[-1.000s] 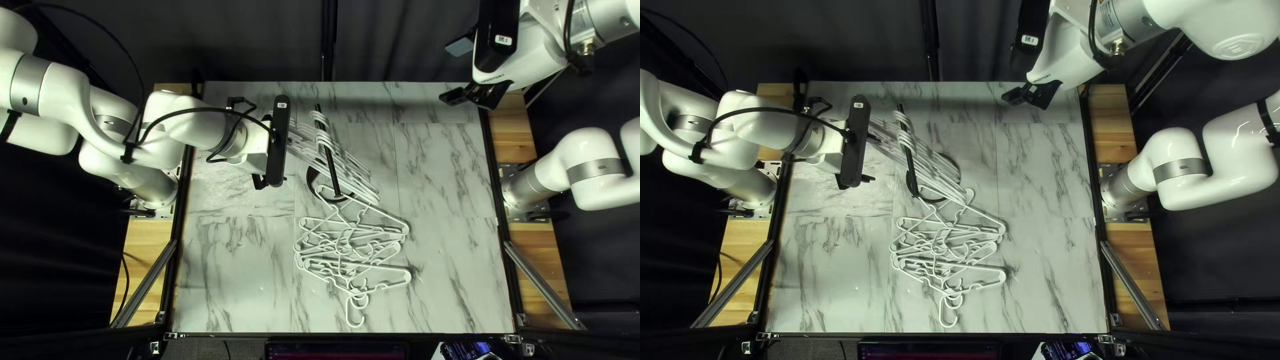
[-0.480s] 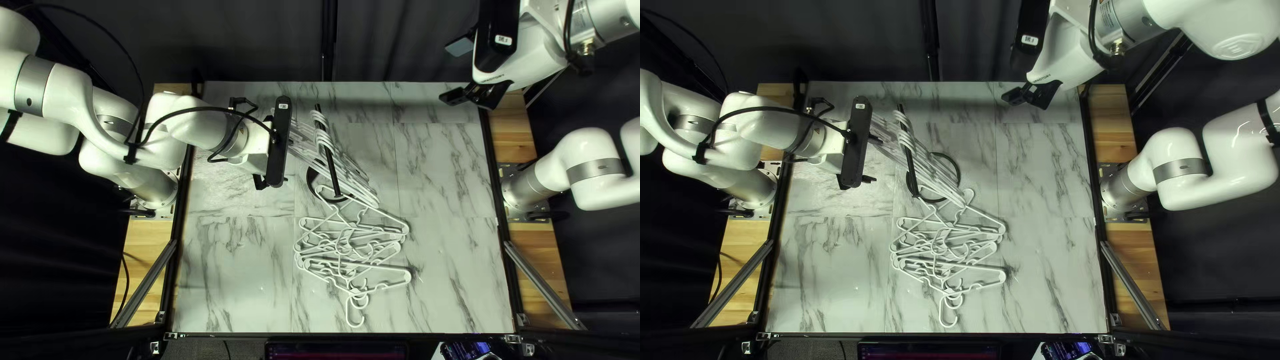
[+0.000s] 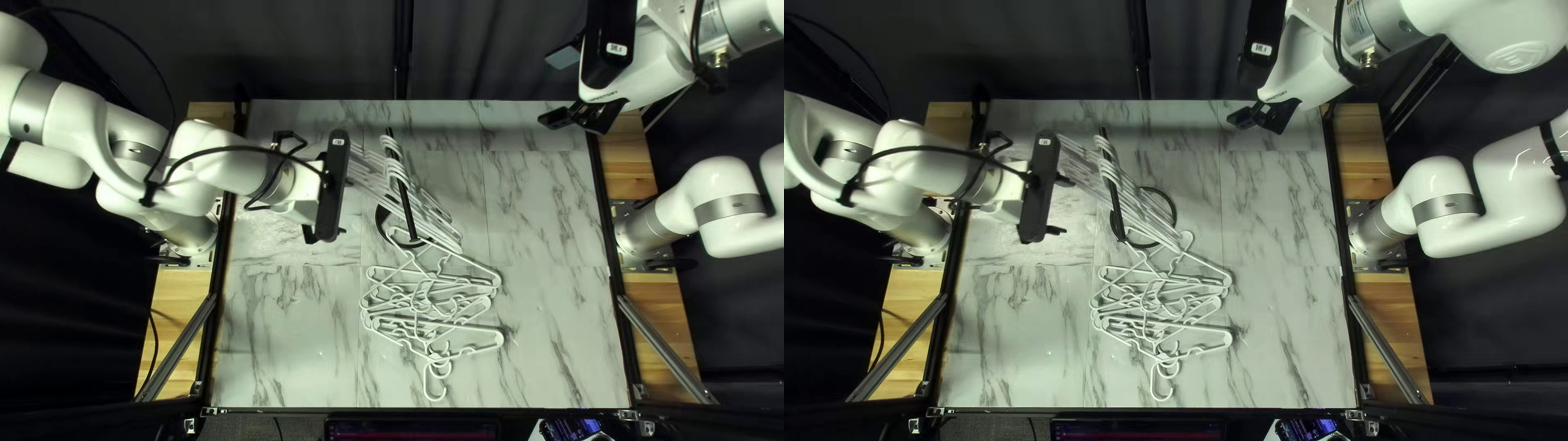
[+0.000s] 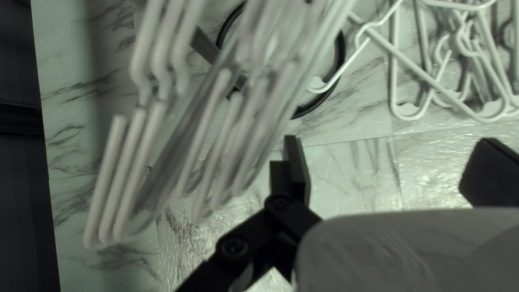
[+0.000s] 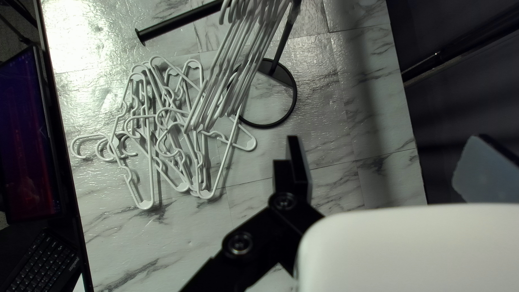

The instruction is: Remove hangers from rack and place onto table

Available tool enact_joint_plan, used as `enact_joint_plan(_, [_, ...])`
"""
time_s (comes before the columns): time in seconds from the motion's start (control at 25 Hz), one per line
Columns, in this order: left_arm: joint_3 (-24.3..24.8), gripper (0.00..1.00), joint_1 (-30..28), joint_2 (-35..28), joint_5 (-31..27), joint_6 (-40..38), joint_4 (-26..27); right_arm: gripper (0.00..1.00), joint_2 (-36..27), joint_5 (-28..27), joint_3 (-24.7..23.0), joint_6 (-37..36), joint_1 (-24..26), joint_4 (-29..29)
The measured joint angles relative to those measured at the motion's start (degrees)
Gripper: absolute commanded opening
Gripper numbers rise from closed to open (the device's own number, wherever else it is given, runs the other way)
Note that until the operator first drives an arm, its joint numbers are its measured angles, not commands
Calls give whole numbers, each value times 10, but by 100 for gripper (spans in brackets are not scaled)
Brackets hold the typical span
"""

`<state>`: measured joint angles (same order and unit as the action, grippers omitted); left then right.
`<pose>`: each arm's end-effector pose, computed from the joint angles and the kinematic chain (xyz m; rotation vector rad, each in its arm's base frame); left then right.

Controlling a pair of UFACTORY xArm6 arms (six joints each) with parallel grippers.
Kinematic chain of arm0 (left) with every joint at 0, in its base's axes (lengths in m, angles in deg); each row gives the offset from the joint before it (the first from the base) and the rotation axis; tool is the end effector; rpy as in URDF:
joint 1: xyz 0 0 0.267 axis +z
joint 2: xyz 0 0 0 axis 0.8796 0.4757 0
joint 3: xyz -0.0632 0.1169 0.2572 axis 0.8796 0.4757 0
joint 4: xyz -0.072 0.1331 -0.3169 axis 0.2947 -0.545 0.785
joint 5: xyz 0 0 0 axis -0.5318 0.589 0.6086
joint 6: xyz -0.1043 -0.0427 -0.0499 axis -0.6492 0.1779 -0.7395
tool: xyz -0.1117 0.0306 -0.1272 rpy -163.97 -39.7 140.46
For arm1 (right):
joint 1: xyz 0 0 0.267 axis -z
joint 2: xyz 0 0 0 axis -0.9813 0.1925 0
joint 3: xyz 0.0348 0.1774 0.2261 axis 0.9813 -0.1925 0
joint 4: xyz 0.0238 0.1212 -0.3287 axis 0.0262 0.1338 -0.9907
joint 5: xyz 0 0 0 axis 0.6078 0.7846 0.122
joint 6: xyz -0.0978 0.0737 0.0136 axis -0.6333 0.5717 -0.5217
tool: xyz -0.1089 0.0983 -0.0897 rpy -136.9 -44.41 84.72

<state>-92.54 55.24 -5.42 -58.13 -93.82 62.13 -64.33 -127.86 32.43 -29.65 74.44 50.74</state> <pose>0.3837 -0.0246 0.2162 -2.8889 0.2119 -0.8421 0.3932 -0.0217 0.5054 2.8727 -0.2192 0.8555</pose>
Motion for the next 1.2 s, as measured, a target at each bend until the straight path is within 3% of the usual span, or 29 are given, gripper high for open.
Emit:
enact_joint_plan(0.16, [-21, 100, -15, -16, -38, -16, -18, 100, 0, 0, 0, 0, 0, 0])
enact_joint_plan(0.36, [-41, 100, 2, -3, -47, 18, -10, 100, 0, 0, 0, 0, 0, 0])
enact_joint_plan(0.88, [7, 100, 43, -1, 49, 162, 75, 100, 0, 0, 0, 0, 0, 0])
enact_joint_plan(1.2, [18, 100, 36, -16, 53, 156, 70, 100, 0, 0, 0, 0, 0, 0])
